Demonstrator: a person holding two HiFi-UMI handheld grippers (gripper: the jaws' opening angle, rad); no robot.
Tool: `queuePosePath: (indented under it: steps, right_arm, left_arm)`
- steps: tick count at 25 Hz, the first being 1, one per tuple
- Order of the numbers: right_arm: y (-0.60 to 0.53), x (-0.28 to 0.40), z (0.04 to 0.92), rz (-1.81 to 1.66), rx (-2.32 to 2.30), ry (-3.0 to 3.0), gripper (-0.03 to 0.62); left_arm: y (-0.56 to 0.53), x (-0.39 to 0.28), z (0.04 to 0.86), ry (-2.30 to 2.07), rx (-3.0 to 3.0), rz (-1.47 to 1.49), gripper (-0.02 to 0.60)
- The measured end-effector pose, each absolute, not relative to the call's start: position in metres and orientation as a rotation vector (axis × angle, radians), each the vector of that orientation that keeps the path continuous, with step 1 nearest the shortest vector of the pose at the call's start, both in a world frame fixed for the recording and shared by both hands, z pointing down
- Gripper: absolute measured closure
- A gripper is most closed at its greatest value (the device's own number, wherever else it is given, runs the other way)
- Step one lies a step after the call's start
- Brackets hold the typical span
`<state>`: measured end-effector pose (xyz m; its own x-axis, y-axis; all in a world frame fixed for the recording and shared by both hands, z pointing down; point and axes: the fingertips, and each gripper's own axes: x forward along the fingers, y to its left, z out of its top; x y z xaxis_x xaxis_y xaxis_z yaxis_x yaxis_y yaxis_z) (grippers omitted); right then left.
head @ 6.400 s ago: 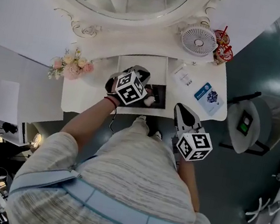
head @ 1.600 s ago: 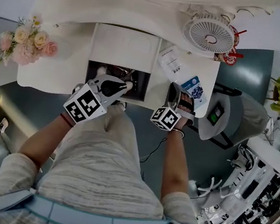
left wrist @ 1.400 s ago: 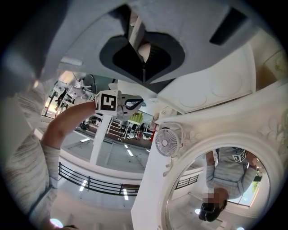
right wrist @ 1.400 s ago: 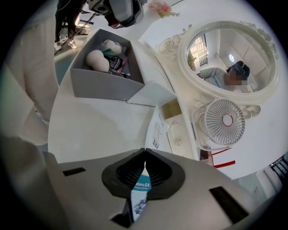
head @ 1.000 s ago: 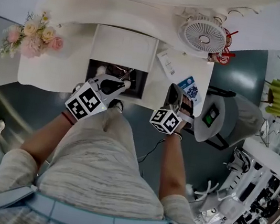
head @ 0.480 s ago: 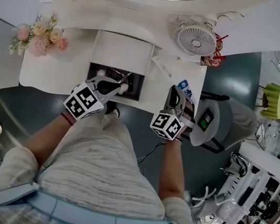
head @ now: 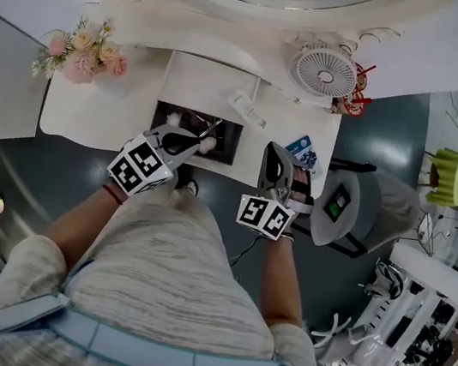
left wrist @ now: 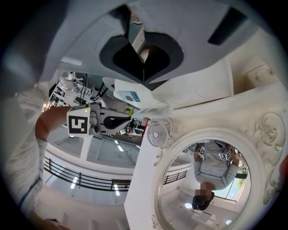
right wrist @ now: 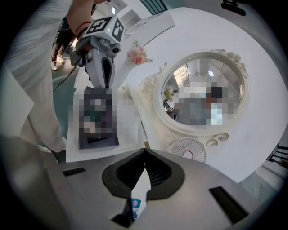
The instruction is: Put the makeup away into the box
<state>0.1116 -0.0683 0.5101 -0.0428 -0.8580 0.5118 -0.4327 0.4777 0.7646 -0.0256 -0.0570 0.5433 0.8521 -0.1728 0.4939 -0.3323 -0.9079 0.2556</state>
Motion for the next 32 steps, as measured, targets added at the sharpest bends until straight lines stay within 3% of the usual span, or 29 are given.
queuePosePath:
  steps: [13,32]
  right_arm:
    - [-0.038,0.026,0.542,-0.670,0.831,-1.874,0.585]
    - [-0.006,0.029,0.613,-0.694,0.590,-1.803,0.585]
  left_arm:
    - [-0.034,-0.043,0.540,-0.437,2.676,0.666,0.563]
    - [-0.022,-0.053,0.545,-0.451,2.665,0.680,0.563]
